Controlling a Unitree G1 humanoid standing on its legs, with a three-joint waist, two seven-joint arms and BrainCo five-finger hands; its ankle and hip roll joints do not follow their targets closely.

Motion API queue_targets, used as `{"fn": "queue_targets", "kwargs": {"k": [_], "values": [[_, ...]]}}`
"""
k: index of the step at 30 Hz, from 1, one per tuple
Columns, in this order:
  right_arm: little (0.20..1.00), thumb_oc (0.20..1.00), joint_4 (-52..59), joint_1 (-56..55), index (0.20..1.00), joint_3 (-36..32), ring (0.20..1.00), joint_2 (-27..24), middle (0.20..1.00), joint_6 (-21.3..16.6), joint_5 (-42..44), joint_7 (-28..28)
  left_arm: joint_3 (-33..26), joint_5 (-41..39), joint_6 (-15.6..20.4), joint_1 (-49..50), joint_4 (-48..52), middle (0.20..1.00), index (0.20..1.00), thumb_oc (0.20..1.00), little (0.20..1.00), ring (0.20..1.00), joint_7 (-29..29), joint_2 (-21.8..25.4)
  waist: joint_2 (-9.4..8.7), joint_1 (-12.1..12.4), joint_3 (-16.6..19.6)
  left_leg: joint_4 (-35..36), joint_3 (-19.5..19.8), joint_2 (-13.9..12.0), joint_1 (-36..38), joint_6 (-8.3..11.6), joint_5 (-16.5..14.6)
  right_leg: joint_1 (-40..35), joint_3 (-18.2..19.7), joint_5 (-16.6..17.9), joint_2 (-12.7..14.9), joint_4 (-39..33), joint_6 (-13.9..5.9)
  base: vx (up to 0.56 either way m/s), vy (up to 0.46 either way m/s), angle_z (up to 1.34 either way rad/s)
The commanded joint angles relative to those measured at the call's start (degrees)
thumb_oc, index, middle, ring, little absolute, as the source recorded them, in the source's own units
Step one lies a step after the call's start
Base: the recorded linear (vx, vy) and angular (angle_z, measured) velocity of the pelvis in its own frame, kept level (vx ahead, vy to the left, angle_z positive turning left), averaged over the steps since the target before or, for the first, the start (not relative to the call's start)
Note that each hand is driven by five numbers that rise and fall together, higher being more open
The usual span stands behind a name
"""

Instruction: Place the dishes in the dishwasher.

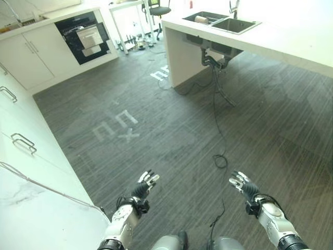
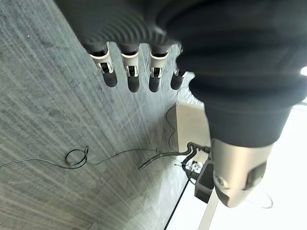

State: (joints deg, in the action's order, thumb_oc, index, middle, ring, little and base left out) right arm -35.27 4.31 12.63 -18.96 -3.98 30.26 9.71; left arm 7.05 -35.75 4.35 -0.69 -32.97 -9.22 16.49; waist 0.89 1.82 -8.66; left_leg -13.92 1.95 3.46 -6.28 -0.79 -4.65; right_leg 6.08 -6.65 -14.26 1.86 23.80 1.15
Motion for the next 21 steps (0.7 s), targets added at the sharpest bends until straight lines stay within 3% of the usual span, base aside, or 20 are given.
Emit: {"fn": "queue_targets", "kwargs": {"k": [1,7,14,21], "values": [[1.000,1.000,1.9,0.1,1.000,-0.1,1.000,1.1,1.000,0.3,1.1,-0.8,1.2,2.0,0.5,0.0,2.0,1.000,1.000,1.000,1.000,1.000,-0.8,1.6,-0.83,0.5,2.5,-3.3,-1.5,1.3,-0.1,0.37,-5.5,-1.8,-0.7,5.3,0.6,-6.6,-5.31,0.00,0.000,0.00],[1.000,1.000,-3.2,0.4,1.000,0.8,1.000,1.8,1.000,1.2,1.4,-1.7,2.1,4.2,-2.2,-0.2,-3.0,1.000,1.000,1.000,1.000,1.000,3.4,1.2,-0.65,0.5,2.8,-3.3,-2.8,0.8,0.4,0.23,-6.4,-2.1,-1.6,5.2,1.4,-6.6,-5.77,0.05,0.003,-0.03],[1.000,1.000,-5.4,-0.6,1.000,0.5,1.000,2.0,1.000,-0.6,1.6,0.5,2.0,6.0,0.0,0.0,-8.2,1.000,1.000,1.000,1.000,1.000,2.6,0.0,-0.76,-0.1,2.6,-3.3,-3.8,-0.1,0.8,0.29,-6.7,-2.4,-2.3,4.7,1.5,-6.6,-5.61,0.06,-0.067,0.05],[1.000,1.000,-2.0,-0.4,1.000,0.6,1.000,0.3,1.000,-0.1,0.9,3.6,2.1,5.2,2.0,-0.3,-2.7,1.000,1.000,1.000,1.000,1.000,4.2,1.3,-1.99,0.3,0.4,-3.3,-3.0,0.2,2.5,0.55,-4.1,-3.5,-1.9,4.7,1.0,-6.6,-3.66,0.08,-0.136,0.01]]}}
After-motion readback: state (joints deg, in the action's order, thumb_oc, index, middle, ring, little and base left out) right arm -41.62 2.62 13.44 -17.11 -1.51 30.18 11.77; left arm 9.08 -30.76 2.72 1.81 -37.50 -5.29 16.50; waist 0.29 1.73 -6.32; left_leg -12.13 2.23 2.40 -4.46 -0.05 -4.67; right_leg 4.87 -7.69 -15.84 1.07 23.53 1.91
